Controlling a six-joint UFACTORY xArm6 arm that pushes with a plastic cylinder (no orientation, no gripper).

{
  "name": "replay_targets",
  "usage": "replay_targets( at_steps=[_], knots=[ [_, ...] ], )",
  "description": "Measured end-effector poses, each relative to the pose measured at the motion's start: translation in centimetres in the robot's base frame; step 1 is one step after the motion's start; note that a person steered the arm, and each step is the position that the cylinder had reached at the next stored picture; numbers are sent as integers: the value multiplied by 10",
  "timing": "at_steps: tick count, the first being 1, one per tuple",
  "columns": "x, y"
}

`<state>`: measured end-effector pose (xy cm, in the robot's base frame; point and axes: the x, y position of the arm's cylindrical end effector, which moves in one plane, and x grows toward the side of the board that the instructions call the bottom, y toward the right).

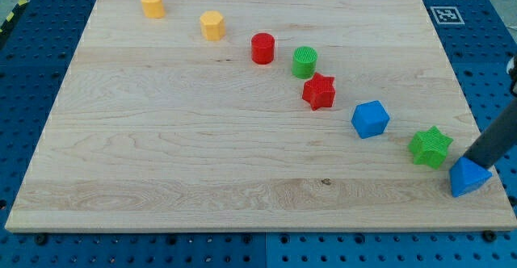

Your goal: Nudge red star left a bit

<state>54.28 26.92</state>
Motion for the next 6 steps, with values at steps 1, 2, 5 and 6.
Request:
replay_targets(
  at_steps=[1,2,5,6],
  knots=[
    [-53,-22],
    [-98,-40],
    [-116,-162],
    [-124,-182]
  ],
)
